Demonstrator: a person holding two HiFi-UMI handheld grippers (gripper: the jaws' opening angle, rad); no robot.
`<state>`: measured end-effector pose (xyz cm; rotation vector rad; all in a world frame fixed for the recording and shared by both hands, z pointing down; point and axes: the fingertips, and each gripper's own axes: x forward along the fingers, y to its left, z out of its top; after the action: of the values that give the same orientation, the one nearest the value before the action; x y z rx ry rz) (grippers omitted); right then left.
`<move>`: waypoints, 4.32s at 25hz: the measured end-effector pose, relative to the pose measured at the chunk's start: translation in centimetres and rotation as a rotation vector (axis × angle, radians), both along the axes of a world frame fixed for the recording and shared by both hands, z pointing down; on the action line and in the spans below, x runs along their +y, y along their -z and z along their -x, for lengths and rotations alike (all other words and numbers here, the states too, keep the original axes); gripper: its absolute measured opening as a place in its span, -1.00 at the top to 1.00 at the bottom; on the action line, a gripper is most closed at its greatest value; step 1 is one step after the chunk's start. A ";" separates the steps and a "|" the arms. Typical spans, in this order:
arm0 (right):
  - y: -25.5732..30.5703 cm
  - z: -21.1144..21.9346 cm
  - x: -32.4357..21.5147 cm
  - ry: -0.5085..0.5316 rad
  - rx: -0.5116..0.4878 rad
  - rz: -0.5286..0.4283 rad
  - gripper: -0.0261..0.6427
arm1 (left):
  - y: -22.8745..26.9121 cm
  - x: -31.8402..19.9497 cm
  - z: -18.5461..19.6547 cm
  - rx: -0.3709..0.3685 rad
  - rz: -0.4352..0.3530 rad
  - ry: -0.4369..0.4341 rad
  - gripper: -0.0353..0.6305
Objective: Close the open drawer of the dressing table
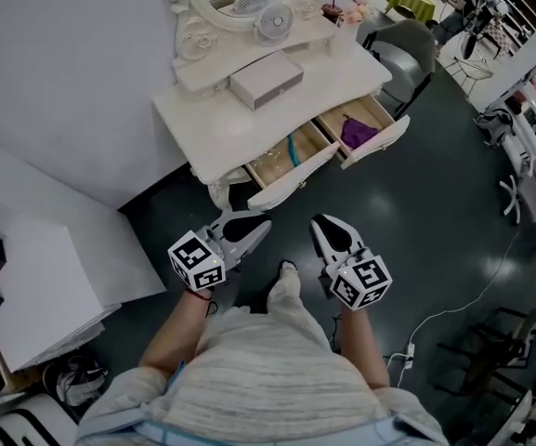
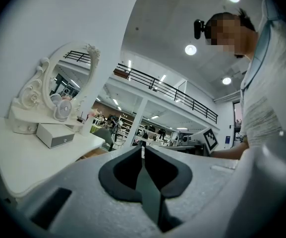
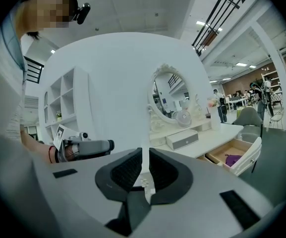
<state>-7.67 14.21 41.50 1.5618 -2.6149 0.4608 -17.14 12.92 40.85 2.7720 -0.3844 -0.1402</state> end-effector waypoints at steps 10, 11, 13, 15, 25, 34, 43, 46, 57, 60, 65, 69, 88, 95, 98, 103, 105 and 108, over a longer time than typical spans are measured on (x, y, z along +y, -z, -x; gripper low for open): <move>-5.5 -5.3 -6.3 0.095 0.115 0.075 0.89 | -3.9 -5.3 -4.5 -0.086 0.050 0.095 0.81; -6.2 -5.6 -6.8 0.109 0.125 0.084 0.89 | -4.4 -5.7 -4.8 -0.093 0.057 0.105 0.81; -7.7 -5.9 -7.6 0.140 0.137 0.106 0.89 | -5.2 -6.3 -5.3 -0.104 0.074 0.125 0.81; -8.9 -6.1 -8.2 0.171 0.140 0.130 0.89 | -5.9 -6.8 -5.7 -0.110 0.091 0.150 0.81; -14.2 -6.7 -11.7 0.302 0.180 0.212 0.85 | -8.7 -9.0 -6.9 -0.126 0.138 0.261 0.81; -19.4 -6.1 -13.8 0.353 0.210 0.278 0.72 | -11.8 -9.9 -6.3 -0.127 0.193 0.316 0.81; -23.7 -6.2 -15.5 0.340 0.252 0.344 0.57 | -14.1 -11.1 -5.6 -0.131 0.234 0.333 0.81; -25.2 -6.4 -16.1 0.323 0.266 0.369 0.56 | -14.6 -11.1 -5.3 -0.135 0.242 0.332 0.81; -29.6 -7.2 -17.1 0.295 0.324 0.460 0.56 | -16.4 -10.4 -5.1 -0.141 0.282 0.342 0.81; -30.8 -7.3 -17.5 0.291 0.348 0.485 0.56 | -16.7 -10.8 -5.1 -0.138 0.290 0.345 0.81; -32.8 -7.5 -18.1 0.291 0.402 0.535 0.56 | -17.1 -11.3 -5.0 -0.135 0.302 0.350 0.81; -34.0 -7.7 -18.1 0.296 0.442 0.566 0.56 | -17.4 -11.3 -5.2 -0.136 0.315 0.342 0.81; -36.1 -8.0 -18.8 0.311 0.582 0.588 0.67 | -17.4 -12.1 -5.6 -0.129 0.314 0.319 0.81; -36.0 -7.1 -20.6 0.301 0.584 0.588 0.70 | -17.6 -12.5 -4.7 -0.125 0.319 0.340 0.81; -35.8 -6.6 -21.4 0.296 0.585 0.591 0.72 | -17.7 -12.6 -4.3 -0.123 0.323 0.348 0.81; -35.9 -5.9 -22.6 0.296 0.592 0.590 0.73 | -17.8 -12.9 -3.8 -0.118 0.326 0.359 0.81; -35.4 -5.5 -23.1 0.300 0.596 0.587 0.73 | -17.8 -13.0 -3.6 -0.116 0.326 0.364 0.81; -35.5 -5.1 -24.0 0.298 0.592 0.585 0.74 | -17.8 -13.4 -3.3 -0.113 0.329 0.372 0.81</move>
<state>-2.56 -9.83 76.99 0.9208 -1.9630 0.5614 -13.83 -0.49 58.67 2.3661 -0.8681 -0.0056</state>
